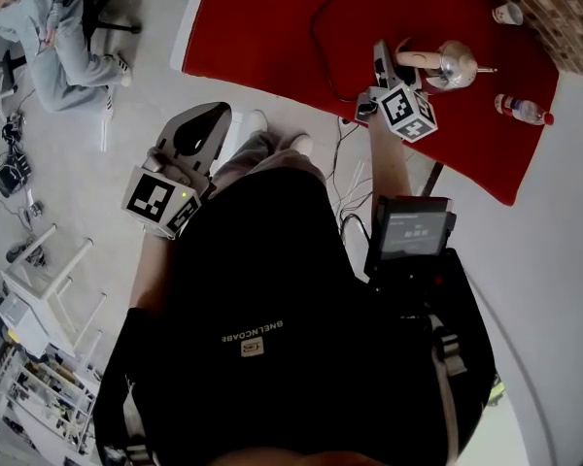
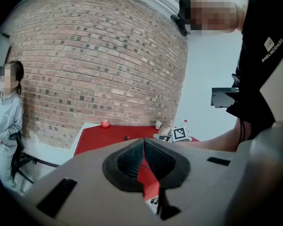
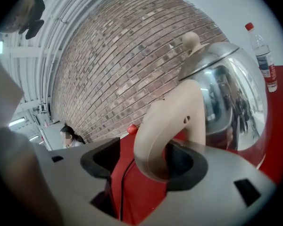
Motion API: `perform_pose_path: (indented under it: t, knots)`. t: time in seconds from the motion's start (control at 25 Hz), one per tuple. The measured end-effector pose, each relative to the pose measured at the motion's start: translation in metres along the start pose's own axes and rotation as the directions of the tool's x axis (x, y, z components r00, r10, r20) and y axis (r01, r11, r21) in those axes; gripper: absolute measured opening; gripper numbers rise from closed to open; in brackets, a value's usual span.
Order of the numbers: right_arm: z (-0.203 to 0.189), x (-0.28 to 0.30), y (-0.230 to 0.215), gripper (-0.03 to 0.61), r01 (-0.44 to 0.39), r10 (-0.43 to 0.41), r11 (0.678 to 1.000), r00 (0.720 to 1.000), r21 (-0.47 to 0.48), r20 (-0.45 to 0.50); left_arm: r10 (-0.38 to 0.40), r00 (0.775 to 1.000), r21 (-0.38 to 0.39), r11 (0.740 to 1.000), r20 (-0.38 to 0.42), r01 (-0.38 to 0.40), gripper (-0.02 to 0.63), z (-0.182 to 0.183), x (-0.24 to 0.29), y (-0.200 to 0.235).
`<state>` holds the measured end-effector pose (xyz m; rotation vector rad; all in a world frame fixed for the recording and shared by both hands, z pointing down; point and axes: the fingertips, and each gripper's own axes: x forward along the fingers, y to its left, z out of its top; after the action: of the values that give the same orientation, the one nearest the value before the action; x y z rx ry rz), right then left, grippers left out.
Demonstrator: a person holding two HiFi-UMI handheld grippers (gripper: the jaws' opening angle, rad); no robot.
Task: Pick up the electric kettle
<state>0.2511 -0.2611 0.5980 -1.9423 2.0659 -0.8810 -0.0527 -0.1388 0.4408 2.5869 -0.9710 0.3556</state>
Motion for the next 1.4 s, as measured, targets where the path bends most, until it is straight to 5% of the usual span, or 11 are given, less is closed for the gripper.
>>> perform_pose_path:
  t: [0.52,1.4]
  knots:
    - [-0.004,0.016,0.003,0.163,0.128,-0.127,0.991,0.991,-0.030,0.044,0.036,0.999,-0.006,0.999,0.016,-0.035,0.006,-0.005,-0.037,0.036]
    - [0.008,0.019,-0.008,0.146,0.221,-0.214,0.965,0.975,-0.139,0.067,0.058,0.998,-0.004,0.998,0.029,-0.058,0.006,-0.009,-0.042,0.037]
